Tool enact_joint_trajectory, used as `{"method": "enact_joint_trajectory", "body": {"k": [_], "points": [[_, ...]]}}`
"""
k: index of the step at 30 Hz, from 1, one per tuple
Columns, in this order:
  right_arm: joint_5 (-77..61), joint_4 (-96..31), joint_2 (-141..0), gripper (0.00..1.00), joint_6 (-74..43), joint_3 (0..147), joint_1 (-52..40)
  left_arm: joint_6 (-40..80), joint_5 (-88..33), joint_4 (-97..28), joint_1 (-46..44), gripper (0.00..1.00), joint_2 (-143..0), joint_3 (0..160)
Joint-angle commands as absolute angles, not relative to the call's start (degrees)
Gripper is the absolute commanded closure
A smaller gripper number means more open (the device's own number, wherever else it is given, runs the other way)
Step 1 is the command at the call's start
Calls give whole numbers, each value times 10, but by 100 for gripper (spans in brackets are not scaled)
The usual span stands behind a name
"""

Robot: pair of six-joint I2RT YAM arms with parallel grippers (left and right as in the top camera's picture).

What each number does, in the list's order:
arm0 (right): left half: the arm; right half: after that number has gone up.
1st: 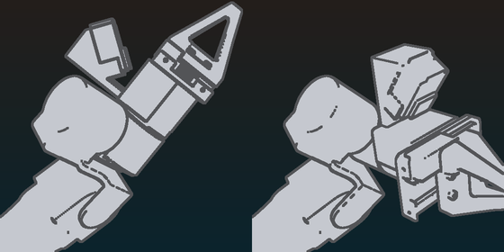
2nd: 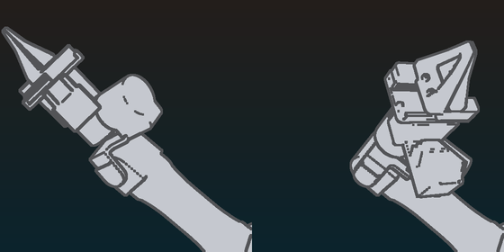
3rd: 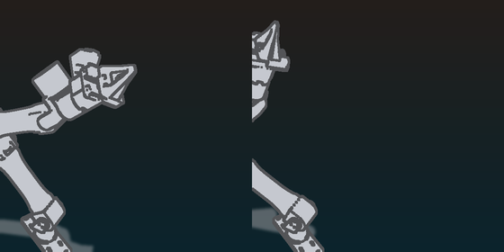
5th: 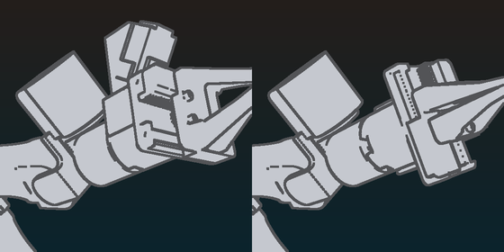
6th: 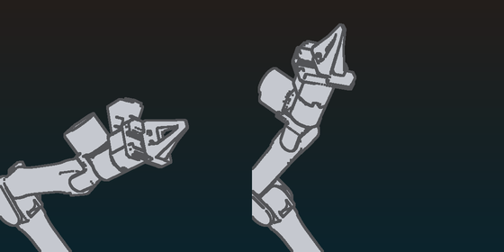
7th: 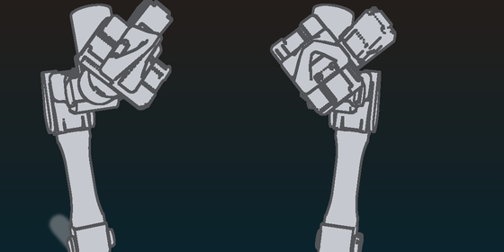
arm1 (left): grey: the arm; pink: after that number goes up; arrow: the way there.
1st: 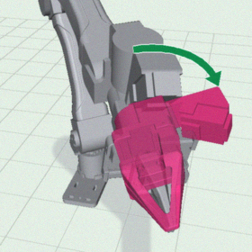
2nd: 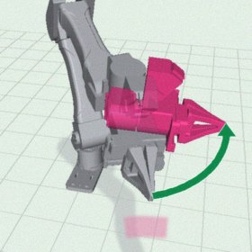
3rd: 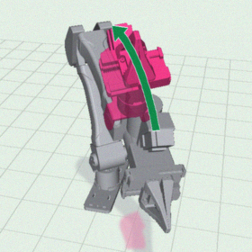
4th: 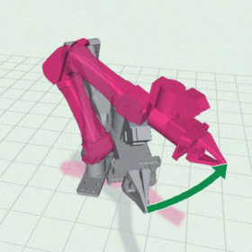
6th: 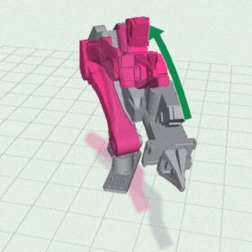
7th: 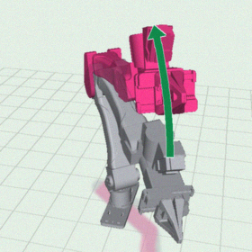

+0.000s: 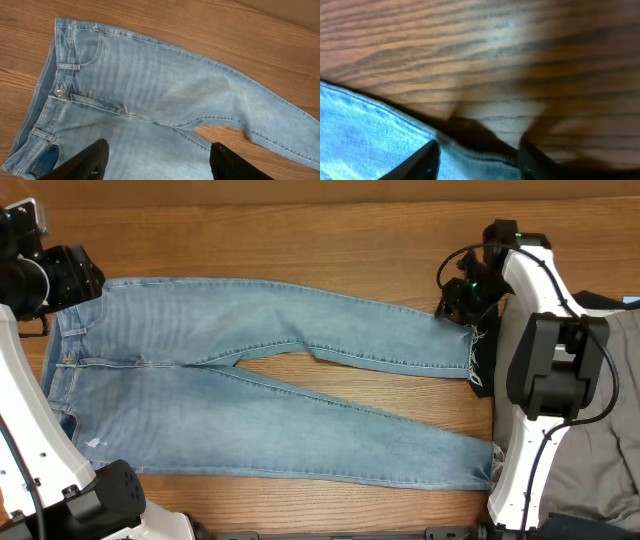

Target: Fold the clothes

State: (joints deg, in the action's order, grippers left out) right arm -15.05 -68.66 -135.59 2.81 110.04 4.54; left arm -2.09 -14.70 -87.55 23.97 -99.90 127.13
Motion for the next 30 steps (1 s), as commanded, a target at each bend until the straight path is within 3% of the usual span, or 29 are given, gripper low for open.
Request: {"method": "enact_joint_trajectory", "body": {"k": [1, 3, 5, 12, 16, 17, 18, 19, 25, 30], "points": [[-157, -692, -1361, 68, 48, 1070, 37, -32, -144, -876, 236, 32, -989, 1280], [-155, -694, -1361, 87, 50, 1069, 32, -32, -144, -876, 236, 32, -989, 1280], [-155, -687, -1361, 96, 50, 1069, 29, -32, -144, -876, 236, 32, -989, 1280], [-155, -621, -1360, 96, 16, 1154, 44, -32, -144, -876, 236, 29, -990, 1280], [-153, -587, -1360, 96, -20, 1276, 55, -32, -144, -876, 236, 19, -990, 1280], [-151, -585, -1360, 78, -20, 1292, 55, -33, -143, -876, 236, 18, -991, 1280], [-151, -586, -1360, 39, -20, 1306, 55, -32, -141, -876, 236, 17, -991, 1280], [-151, -594, -1360, 19, -20, 1324, 55, -32, -129, -878, 236, 17, -991, 1279], [-159, -702, -1352, 21, -21, 1425, 57, 11, -45, -899, 257, 16, -991, 1276], [-209, -809, -1319, 20, -33, 1510, 57, 71, -18, -913, 329, 12, -991, 1272]]}}
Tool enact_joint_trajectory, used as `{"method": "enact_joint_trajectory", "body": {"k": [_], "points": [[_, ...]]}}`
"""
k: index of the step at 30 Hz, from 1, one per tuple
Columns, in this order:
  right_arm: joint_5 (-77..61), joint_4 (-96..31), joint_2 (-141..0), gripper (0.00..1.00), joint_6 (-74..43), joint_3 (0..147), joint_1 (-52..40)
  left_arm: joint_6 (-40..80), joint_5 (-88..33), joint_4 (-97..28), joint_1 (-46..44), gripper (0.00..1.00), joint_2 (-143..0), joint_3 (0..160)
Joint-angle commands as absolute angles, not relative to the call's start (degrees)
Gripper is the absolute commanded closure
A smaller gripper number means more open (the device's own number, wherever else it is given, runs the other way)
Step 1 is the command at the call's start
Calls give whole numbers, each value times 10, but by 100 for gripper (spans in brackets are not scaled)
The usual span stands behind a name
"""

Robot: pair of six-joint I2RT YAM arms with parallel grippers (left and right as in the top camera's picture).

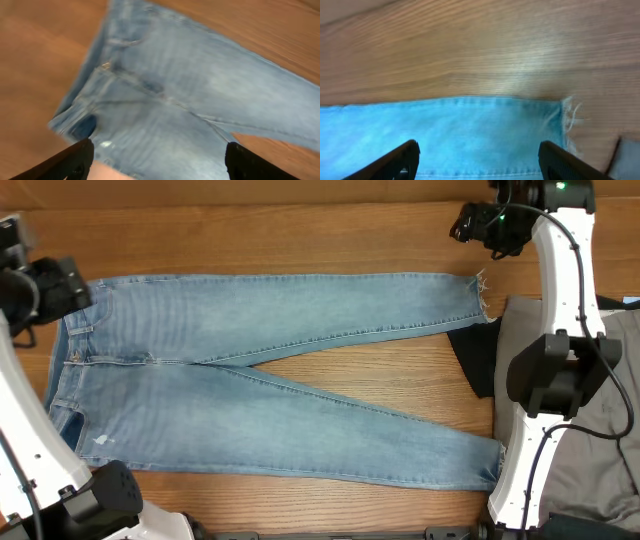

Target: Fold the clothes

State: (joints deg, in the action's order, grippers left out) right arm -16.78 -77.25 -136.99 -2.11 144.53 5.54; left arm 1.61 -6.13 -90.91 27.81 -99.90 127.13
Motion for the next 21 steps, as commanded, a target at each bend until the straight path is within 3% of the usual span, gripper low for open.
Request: {"method": "enact_joint_trajectory", "body": {"k": [1, 7, 16, 21], "points": [[-223, -830, -1308, 17, -33, 1527, 55, 85, -17, -913, 351, 11, -991, 1264], [-269, -923, -1226, 15, -46, 1567, 46, 129, -38, -858, 471, 14, -1002, 1134], [-243, -971, -1122, 16, -61, 1560, -23, 140, -75, -701, 552, 43, -1086, 927], [-187, -971, -1093, 16, -121, 1560, -75, 151, -74, -648, 577, 50, -1150, 872]]}}
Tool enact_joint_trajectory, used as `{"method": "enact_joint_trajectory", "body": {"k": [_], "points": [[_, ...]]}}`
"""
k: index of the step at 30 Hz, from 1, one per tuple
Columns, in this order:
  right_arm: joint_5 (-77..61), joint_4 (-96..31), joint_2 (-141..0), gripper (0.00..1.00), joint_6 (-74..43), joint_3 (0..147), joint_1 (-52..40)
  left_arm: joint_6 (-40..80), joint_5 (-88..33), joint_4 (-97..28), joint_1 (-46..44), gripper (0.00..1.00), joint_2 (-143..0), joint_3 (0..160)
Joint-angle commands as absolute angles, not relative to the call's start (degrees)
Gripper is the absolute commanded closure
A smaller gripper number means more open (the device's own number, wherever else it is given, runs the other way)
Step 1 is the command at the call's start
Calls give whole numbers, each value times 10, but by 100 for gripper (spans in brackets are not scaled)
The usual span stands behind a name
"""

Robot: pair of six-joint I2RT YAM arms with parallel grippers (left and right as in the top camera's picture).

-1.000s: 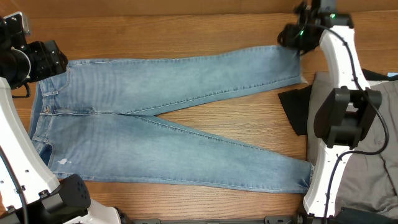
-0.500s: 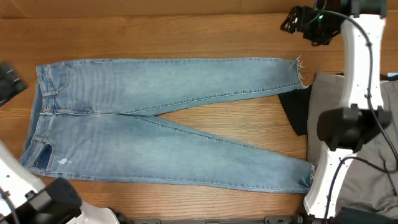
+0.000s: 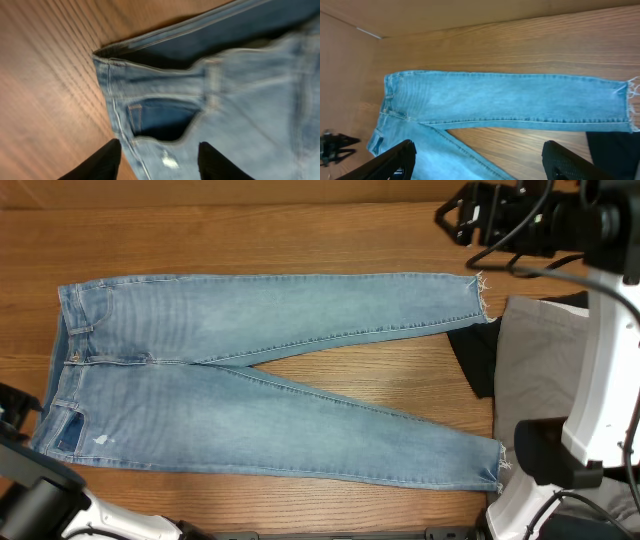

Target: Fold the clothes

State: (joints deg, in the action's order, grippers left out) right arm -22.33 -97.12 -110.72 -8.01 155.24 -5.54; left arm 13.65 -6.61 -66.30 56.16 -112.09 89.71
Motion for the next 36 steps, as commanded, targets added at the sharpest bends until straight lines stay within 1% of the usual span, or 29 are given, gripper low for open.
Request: {"method": "enact_joint_trajectory", "body": {"k": [1, 3, 4, 7, 8, 9, 10, 11, 12, 13, 15, 18, 19, 22, 25, 28, 30, 34, 36], "points": [[-187, -971, -1089, 16, -129, 1560, -84, 151, -74, -636, 584, 52, -1164, 863], [-187, -971, -1083, 16, -138, 1560, -100, 155, -75, -619, 597, 62, -1190, 853], [-187, -971, -1080, 15, -138, 1560, -109, 155, -76, -612, 602, 64, -1201, 852], [-183, -971, -1070, 7, -137, 1560, -142, 154, -76, -589, 615, 64, -1229, 852], [-172, -971, -1068, 5, -138, 1560, -154, 154, -76, -583, 617, 64, -1235, 852], [-158, -971, -1066, 1, -138, 1560, -166, 152, -75, -578, 618, 62, -1242, 852], [-151, -971, -1066, 0, -138, 1560, -172, 152, -75, -574, 618, 61, -1246, 852], [-144, -971, -1066, 0, -140, 1560, -182, 150, -75, -566, 618, 57, -1251, 852], [-128, -971, -1066, 0, -156, 1556, -189, 147, -75, -558, 618, 55, -1257, 852], [-113, -971, -1066, 0, -171, 1548, -193, 146, -76, -554, 618, 54, -1260, 852], [-82, -971, -1066, 0, -202, 1521, -196, 145, -82, -553, 617, 54, -1263, 852], [-58, -970, -1066, 0, -231, 1476, -188, 142, -93, -549, 617, 47, -1263, 852], [-54, -970, -1066, 0, -238, 1460, -182, 142, -93, -550, 617, 47, -1263, 852], [-51, -970, -1066, 0, -256, 1386, -152, 142, -109, -547, 619, 52, -1263, 852], [-52, -966, -1066, 0, -260, 1295, -116, 139, -160, -541, 619, 51, -1263, 852], [-57, -943, -1066, 0, -274, 1176, -75, 132, -160, -539, 619, 51, -1263, 853], [-71, -904, -1066, 1, -268, 1072, -44, 132, -159, -536, 619, 49, -1263, 853], [-127, -824, -1066, 8, -258, 902, 5, 131, -160, -534, 619, 47, -1263, 853], [-158, -770, -1066, 14, -252, 831, 28, 131, -162, -533, 619, 47, -1263, 853]]}}
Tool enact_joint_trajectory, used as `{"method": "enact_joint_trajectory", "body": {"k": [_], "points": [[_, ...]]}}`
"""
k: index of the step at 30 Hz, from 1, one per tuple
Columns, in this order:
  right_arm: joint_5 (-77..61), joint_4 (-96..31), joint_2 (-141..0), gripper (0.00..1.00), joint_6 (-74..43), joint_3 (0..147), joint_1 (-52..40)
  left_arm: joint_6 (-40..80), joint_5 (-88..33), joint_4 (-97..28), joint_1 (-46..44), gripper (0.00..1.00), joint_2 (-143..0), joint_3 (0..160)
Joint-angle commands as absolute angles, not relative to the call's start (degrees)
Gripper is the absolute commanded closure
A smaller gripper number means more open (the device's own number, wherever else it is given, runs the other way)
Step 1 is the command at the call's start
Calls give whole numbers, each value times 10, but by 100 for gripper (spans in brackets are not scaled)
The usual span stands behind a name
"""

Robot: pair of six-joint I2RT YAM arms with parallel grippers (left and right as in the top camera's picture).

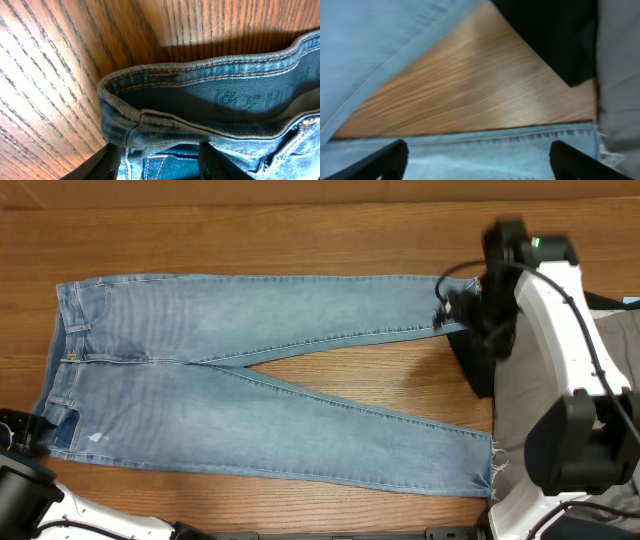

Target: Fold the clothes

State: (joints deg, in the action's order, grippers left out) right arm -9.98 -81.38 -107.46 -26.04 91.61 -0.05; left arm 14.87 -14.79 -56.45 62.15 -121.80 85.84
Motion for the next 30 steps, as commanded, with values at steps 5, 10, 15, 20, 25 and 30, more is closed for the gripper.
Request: {"method": "enact_joint_trajectory", "body": {"k": [5, 10, 15, 20, 25, 30], "points": [[-199, -711, -1066, 18, -183, 771, 47, 115, -218, -530, 619, 48, -1263, 853], [-203, -726, -1060, 20, -137, 778, 38, 85, -269, -535, 615, 53, -1254, 863], [-202, -737, -1059, 20, -130, 778, 11, 71, -269, -537, 603, 55, -1211, 872], [-203, -703, -1059, 20, -137, 779, 3, 60, -255, -535, 591, 53, -1146, 884], [-203, -696, -1059, 20, -137, 779, 6, 78, -175, -537, 583, 56, -1123, 880], [-203, -696, -1059, 19, -137, 779, 6, 29, -277, -506, 570, 70, -1147, 855]]}}
